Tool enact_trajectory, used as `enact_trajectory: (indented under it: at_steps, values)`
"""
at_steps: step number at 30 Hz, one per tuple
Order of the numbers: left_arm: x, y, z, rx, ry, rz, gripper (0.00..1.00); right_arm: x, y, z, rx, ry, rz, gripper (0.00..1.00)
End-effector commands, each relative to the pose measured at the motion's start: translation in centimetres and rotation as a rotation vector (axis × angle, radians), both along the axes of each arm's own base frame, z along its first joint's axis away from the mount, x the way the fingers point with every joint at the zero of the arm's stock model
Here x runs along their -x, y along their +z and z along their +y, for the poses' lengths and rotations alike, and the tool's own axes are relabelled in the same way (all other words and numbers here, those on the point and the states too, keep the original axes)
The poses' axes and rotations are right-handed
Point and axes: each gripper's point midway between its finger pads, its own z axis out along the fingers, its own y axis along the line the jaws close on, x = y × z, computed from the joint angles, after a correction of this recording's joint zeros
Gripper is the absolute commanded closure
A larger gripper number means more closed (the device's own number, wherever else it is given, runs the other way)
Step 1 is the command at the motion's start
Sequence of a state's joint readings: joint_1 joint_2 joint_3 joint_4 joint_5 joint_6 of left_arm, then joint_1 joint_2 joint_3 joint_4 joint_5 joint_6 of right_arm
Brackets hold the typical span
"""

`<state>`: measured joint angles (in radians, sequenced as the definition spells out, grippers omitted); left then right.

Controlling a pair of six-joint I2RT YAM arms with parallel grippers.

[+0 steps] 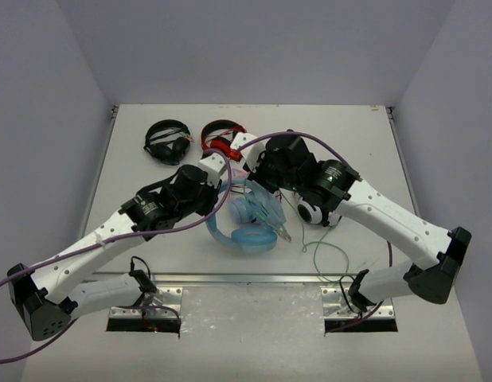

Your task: Wrap the headphones

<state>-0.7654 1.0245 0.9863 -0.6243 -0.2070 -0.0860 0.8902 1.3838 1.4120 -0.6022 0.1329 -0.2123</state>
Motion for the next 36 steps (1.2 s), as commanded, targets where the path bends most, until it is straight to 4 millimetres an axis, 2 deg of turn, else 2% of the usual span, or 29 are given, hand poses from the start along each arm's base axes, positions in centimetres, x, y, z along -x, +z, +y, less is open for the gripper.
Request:
enact_trajectory:
  at_steps: [1, 5, 10, 12, 14, 16, 18, 20, 24, 26, 27, 30, 31, 34, 36]
  values:
    - [-0.6, 5.6, -1.3, 0.181, 0.016, -0.131, 1.00, -0.7, 2.5, -0.5, -0.070, -0.047, -0.090, 0.99]
    - [0.2, 8.2, -1.4, 0.270, 0.002, -0.168, 1.00, -0.4, 3.3, -1.8, -0.131, -0.086, -0.118, 0.99]
    - [1.6, 11.0, -1.7, 0.361, -0.035, -0.170, 1.00, 1.0, 5.5, -1.3, -0.272, -0.049, -0.116, 0.98]
    - [2.2, 12.4, -2.0, 0.406, -0.056, -0.170, 1.00, 2.0, 6.8, -1.1, -0.357, -0.016, -0.112, 0.87]
    - [2.7, 13.1, -2.0, 0.427, -0.064, -0.164, 1.00, 3.3, 7.6, 0.1, -0.447, 0.068, -0.098, 0.78]
    - [2.9, 14.3, -1.9, 0.455, -0.061, -0.168, 1.00, 4.2, 8.6, 0.9, -0.512, 0.123, -0.098, 0.76]
    - [3.4, 15.7, -1.9, 0.494, -0.071, -0.172, 1.00, 4.2, 9.3, 1.2, -0.554, 0.131, -0.112, 0.73]
    - [3.9, 16.7, -2.0, 0.523, -0.077, -0.169, 1.00, 3.8, 8.5, 1.2, -0.565, 0.134, -0.107, 0.69]
    - [4.7, 20.3, -1.1, 0.581, -0.072, -0.198, 0.99, 3.5, 8.0, 1.7, -0.692, 0.186, -0.025, 0.63]
    - [4.8, 21.6, -0.7, 0.603, -0.050, -0.212, 1.00, 3.9, 7.7, 2.3, -0.730, 0.230, -0.004, 0.63]
    - [4.9, 22.9, 0.0, 0.622, -0.029, -0.237, 1.00, 3.7, 7.4, 2.6, -0.758, 0.239, -0.009, 0.63]
    - [4.9, 24.5, 0.9, 0.646, 0.013, -0.260, 0.99, 3.6, 6.7, 3.0, -0.803, 0.267, -0.014, 0.63]
    - [5.0, 25.9, 1.6, 0.672, 0.039, -0.284, 1.00, 3.6, 6.5, 3.2, -0.818, 0.266, -0.001, 0.63]
    - [5.1, 27.6, 2.3, 0.708, 0.068, -0.308, 1.00, 3.9, 5.3, 4.0, -0.840, 0.298, 0.037, 0.63]
    - [5.6, 29.5, 2.9, 0.768, 0.078, -0.332, 1.00, 3.7, 4.4, 4.4, -0.855, 0.308, 0.049, 0.66]
